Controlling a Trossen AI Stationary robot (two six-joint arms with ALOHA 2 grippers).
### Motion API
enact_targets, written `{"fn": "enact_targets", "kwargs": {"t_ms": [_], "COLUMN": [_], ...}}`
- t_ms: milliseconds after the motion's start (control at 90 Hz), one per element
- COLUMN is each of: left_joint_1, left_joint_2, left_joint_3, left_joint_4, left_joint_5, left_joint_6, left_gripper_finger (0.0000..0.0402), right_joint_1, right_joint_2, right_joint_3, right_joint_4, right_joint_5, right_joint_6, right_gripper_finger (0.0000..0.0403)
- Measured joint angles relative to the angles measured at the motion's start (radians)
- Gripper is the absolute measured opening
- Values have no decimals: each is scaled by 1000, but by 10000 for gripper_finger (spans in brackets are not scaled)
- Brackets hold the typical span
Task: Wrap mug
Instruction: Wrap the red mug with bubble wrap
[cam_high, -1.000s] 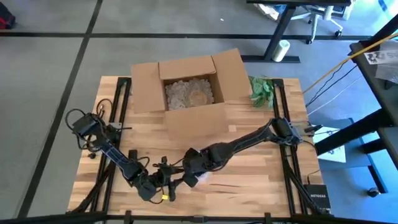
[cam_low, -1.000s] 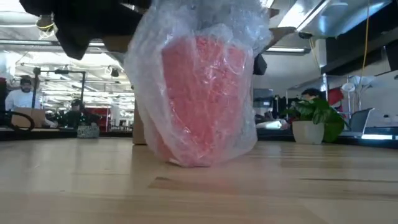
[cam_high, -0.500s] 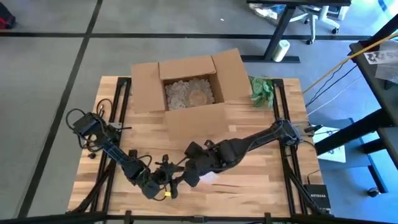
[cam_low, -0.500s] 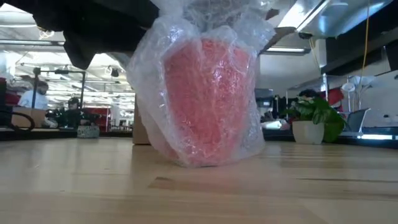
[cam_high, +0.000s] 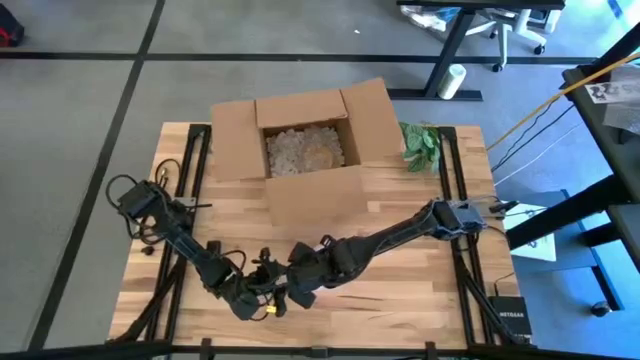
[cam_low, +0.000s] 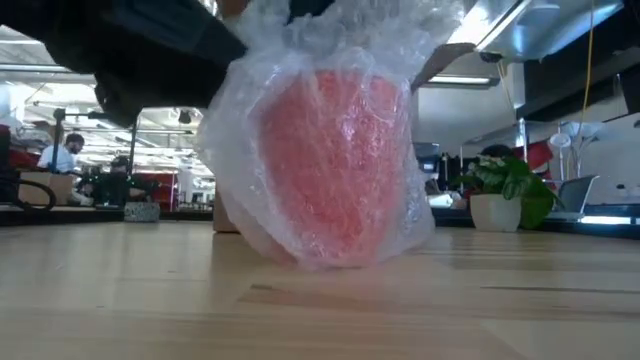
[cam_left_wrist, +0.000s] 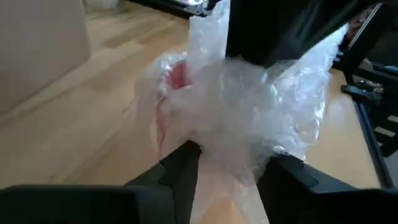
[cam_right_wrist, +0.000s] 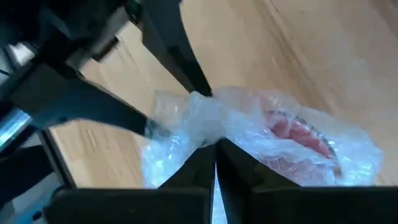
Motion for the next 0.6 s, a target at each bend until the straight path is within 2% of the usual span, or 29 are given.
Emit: {"fn": "enact_targets", "kwargs": {"t_ms": [156, 300, 600], "left_joint_1": [-28, -77, -222], "left_joint_2": [0, 0, 0], "left_joint_3": [0, 0, 0], "left_joint_4": [2, 2, 6], "left_joint_5": [-2, -9, -188], "left_joint_6": [22, 30, -3], "left_gripper_finger": [129, 129, 129], "right_joint_1": [2, 2, 8], "right_joint_2": [0, 0, 1], "right_joint_3": [0, -16, -53], "right_joint_4": [-23, -74, -118], "right_joint_5": [14, -21, -59], "right_joint_6": [0, 6, 11], "right_gripper_finger": [0, 0, 0]}}
